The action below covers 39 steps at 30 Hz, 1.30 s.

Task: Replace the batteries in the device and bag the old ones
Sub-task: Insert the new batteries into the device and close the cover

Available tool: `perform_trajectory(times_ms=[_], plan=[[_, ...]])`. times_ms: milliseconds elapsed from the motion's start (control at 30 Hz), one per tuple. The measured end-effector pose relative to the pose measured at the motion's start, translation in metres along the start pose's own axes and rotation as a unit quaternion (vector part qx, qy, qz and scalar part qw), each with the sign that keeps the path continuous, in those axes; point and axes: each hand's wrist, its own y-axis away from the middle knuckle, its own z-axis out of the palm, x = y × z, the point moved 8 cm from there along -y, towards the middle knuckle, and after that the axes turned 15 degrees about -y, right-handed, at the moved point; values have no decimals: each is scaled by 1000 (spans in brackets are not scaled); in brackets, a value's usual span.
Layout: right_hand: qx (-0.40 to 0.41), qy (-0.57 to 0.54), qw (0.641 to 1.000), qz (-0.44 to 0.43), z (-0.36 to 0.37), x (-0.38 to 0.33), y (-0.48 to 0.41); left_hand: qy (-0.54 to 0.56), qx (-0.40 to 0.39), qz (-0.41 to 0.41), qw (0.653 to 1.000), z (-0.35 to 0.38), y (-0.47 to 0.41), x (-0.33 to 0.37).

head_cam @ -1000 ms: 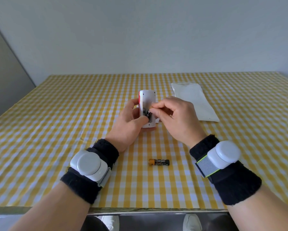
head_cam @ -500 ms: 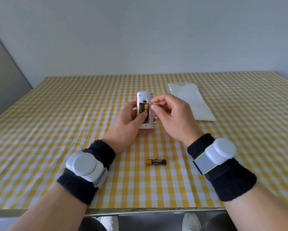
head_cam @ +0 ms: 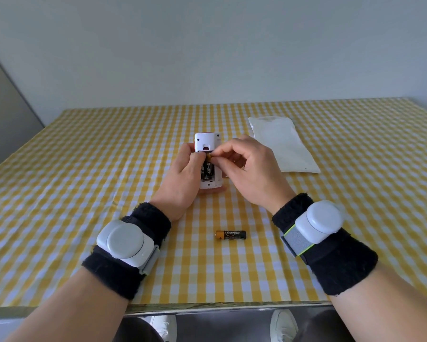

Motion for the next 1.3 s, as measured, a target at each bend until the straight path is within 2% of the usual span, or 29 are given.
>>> perform_trajectory(times_ms=[633, 900, 1000, 1133, 1300], plan=[[37, -15, 996, 74, -1, 9, -2, -48, 3, 31, 998, 0, 3, 4], [33, -99, 980, 172, 0, 17, 1, -76, 10, 45, 996, -1, 3, 7], [19, -161, 966, 201, 5, 20, 1, -79, 5, 49, 996, -1, 4, 7], [19, -267, 931, 249, 12, 26, 1, -69, 2, 37, 997, -1, 5, 7], [22, -313, 902, 297, 13, 31, 3, -51, -7, 26, 998, 3, 6, 9]])
